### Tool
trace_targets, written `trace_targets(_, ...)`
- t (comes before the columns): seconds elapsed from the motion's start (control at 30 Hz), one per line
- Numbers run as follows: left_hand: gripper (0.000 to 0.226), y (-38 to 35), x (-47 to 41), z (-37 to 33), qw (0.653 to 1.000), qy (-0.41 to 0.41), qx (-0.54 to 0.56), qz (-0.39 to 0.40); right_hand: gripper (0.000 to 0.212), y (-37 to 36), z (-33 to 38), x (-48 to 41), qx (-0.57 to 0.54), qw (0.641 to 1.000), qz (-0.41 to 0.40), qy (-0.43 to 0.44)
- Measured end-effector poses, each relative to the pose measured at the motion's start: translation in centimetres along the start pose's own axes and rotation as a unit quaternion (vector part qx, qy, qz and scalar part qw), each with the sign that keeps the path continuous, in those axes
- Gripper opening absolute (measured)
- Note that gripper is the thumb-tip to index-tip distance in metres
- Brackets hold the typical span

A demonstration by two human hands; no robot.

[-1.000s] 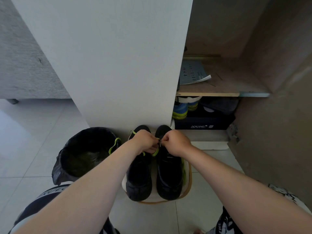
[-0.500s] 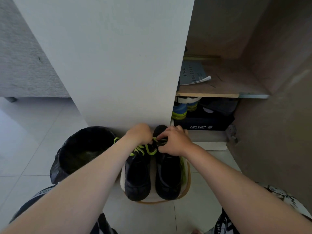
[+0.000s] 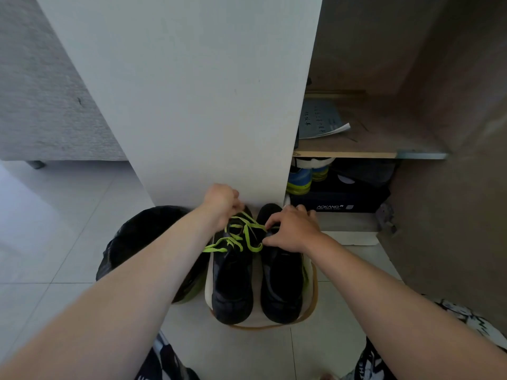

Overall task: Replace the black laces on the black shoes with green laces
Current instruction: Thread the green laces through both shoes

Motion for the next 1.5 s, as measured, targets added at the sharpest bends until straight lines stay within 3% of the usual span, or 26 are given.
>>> trace_targets(0.03, 0.028, 0.9, -0.6, -1.1, 0.995, -0.056, -0.082, -0.029, 0.039, -0.1, 0.0, 0.0, 0.0, 1.0, 0.003, 0.0)
trace_targets(0.07, 0.025, 1.7, -1.1, -2.3, 0.965, -0.14, -0.213, -0.057, 0.038, -0.1, 0.0, 0.0, -0.004, 1.0, 0.005, 0.001)
trace_targets(0.13, 0.018, 1.9, -0.9, -3.4, 0.837, -0.299, -0.457, -0.027, 0.038, -0.2, 0.2, 0.0, -0.009, 1.0, 0.001, 0.005)
trace_targets(0.17, 0.018, 1.6, -0.6, -3.0, 0.778, -0.318, -0.541, 0.03, 0.037, -0.2, 0.2, 0.0, -0.008, 1.0, -0.001, 0.007)
trace_targets(0.23, 0.033, 1.0, 0.2, -1.6, 0.679, -0.272, -0.669, 0.131, 0.037, -0.2, 0.3, 0.0, -0.007, 1.0, -0.005, 0.008)
trace_targets(0.3, 0.043, 0.8, 0.9, -0.8, 0.637, -0.218, -0.719, 0.173, 0.037, -0.2, 0.3, -0.1, -0.007, 1.0, -0.006, 0.005)
trace_targets(0.37, 0.04, 0.5, 1.1, -1.2, 0.652, -0.245, -0.701, 0.154, 0.036, -0.3, 0.2, -0.1, -0.004, 1.0, -0.002, 0.001)
trace_targets(0.4, 0.036, 0.4, 1.1, -1.7, 0.684, -0.262, -0.669, 0.125, 0.037, -0.4, 0.1, -0.1, -0.005, 1.0, 0.002, -0.002)
trace_targets(0.43, 0.03, 0.5, 0.9, -2.4, 0.74, -0.257, -0.615, 0.091, 0.037, -0.5, -0.1, -0.1, -0.006, 1.0, 0.006, -0.004)
trace_targets(0.5, 0.02, 1.4, -0.3, -3.6, 0.886, -0.194, -0.42, 0.007, 0.038, -0.5, -0.1, -0.1, -0.01, 1.0, 0.007, -0.006)
trace_targets(0.53, 0.016, 2.2, -0.9, -3.9, 0.942, -0.151, -0.298, -0.032, 0.038, -0.6, -0.1, -0.1, -0.011, 1.0, 0.008, -0.006)
trace_targets(0.57, 0.013, 3.0, -1.1, -4.1, 0.975, -0.113, -0.182, -0.055, 0.038, -0.6, 0.0, -0.2, -0.013, 1.0, 0.008, -0.007)
trace_targets(0.63, 0.01, 3.7, -1.6, -4.0, 0.998, -0.05, -0.001, -0.028, 0.038, -0.7, 0.4, -0.2, -0.016, 1.0, 0.008, -0.008)
trace_targets(0.73, 0.014, 2.4, -0.9, -3.3, 0.978, 0.015, 0.184, 0.097, 0.038, -0.8, 0.7, -0.3, -0.009, 1.0, 0.011, -0.004)
trace_targets(0.77, 0.014, 1.9, -0.6, -3.0, 0.984, -0.002, 0.139, 0.107, 0.037, -0.8, 0.7, -0.3, -0.007, 1.0, 0.014, -0.004)
trace_targets(0.8, 0.014, 1.6, -0.3, -2.9, 0.993, -0.064, 0.006, 0.101, 0.036, -0.9, 0.7, -0.3, -0.008, 1.0, 0.017, -0.005)
trace_targets(0.83, 0.012, 1.3, -0.2, -2.8, 0.966, -0.156, -0.187, 0.092, 0.035, -0.8, 0.7, -0.3, -0.007, 1.0, 0.018, -0.006)
trace_targets(0.9, 0.013, 0.4, 0.1, -1.6, 0.821, -0.267, -0.489, 0.124, 0.035, -0.8, 0.7, -0.4, -0.003, 1.0, 0.015, -0.005)
trace_targets(1.0, 0.034, 0.1, 0.9, 0.5, 0.661, -0.241, -0.688, 0.179, 0.034, -0.8, 0.4, -0.3, -0.009, 1.0, 0.005, 0.002)
trace_targets(1.07, 0.03, -0.3, 1.2, 0.5, 0.615, -0.242, -0.731, 0.168, 0.034, -0.8, 0.3, -0.3, -0.005, 1.0, 0.004, 0.009)
trace_targets(1.13, 0.036, -0.5, 0.8, -1.0, 0.607, -0.284, -0.735, 0.1, 0.035, -0.6, 0.0, -0.3, 0.006, 1.0, 0.006, 0.007)
trace_targets(1.2, 0.035, 0.3, 0.2, -3.2, 0.644, -0.32, -0.695, -0.011, 0.037, -0.4, -0.1, -0.5, 0.012, 1.0, 0.01, 0.004)
trace_targets(1.27, 0.034, 2.0, -0.5, -4.5, 0.72, -0.303, -0.62, -0.075, 0.038, -0.4, 0.0, -0.6, 0.006, 1.0, 0.009, 0.005)
trace_targets(1.37, 0.027, 2.9, -1.3, -3.3, 0.894, -0.196, -0.402, -0.015, 0.038, -0.6, 0.5, -0.8, -0.009, 0.999, -0.009, 0.037)
trace_targets(1.4, 0.027, 2.6, -1.1, -2.6, 0.937, -0.164, -0.309, 0.016, 0.04, -0.8, 0.7, -0.9, -0.018, 0.998, -0.015, 0.058)
trace_targets(1.5, 0.021, 0.8, -0.1, -1.3, 0.981, -0.11, -0.121, 0.103, 0.037, -1.0, 1.4, -1.0, -0.06, 0.993, -0.021, 0.104)
Point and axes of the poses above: each hand's wrist, its own x-axis away from the middle knuckle, its own y-axis out of the back of the hand, z = x × y, the point moved 4 cm from there along -x, towards the middle knuckle, and after that the axes turned 7 degrees about -z, right-handed, at the moved point
